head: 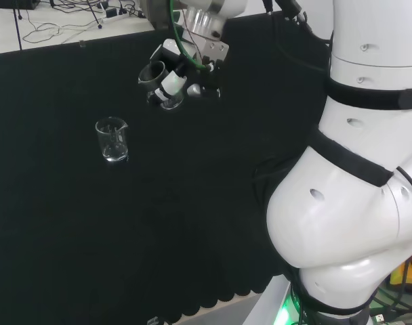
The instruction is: Place the beaker back on the table.
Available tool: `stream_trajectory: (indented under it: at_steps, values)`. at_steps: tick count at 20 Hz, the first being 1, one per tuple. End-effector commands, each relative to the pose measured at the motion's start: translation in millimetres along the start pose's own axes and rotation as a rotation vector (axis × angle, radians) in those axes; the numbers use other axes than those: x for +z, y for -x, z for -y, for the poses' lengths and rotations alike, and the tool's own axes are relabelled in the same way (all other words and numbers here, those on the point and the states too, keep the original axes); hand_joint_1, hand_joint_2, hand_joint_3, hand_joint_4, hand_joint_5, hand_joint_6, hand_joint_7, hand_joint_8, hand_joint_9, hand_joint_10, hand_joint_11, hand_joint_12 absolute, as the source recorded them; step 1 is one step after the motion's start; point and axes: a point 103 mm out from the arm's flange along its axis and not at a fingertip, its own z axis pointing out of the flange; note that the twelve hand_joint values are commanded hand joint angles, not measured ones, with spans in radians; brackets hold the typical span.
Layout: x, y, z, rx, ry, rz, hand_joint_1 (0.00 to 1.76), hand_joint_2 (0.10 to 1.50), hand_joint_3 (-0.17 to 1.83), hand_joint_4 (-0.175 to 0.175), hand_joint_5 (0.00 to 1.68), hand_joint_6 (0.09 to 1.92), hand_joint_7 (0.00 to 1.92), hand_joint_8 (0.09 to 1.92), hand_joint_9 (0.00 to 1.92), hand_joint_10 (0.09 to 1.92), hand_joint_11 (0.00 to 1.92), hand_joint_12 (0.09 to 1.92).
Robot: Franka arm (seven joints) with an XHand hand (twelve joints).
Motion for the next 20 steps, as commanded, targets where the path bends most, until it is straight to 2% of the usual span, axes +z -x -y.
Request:
stream_trajectory:
  at_steps: [1,7,12,16,20]
  values:
    - [29,23,7,-0.033,0.033,-0.075,1.29,0.66,0.78,-0.175,1.09,1.01,1.14,1.0,1.42,0.85,1.1,0.86]
    - [56,37,6,-0.05,0.025,-0.105,1.29,0.67,0.77,-0.175,1.09,1.01,1.14,1.0,1.42,0.85,1.09,0.86]
    - [87,48,-10,-0.07,0.037,-0.195,1.29,0.68,0.75,-0.175,1.09,1.0,1.14,0.99,1.41,0.85,1.08,0.85]
    - [100,58,-19,-0.079,0.043,-0.274,1.29,0.69,0.73,-0.175,1.09,0.99,1.14,0.98,1.41,0.83,1.09,0.84]
    - [111,67,-25,-0.078,0.059,-0.29,1.29,0.7,0.71,-0.175,1.09,0.97,1.14,0.96,1.41,0.81,1.09,0.83]
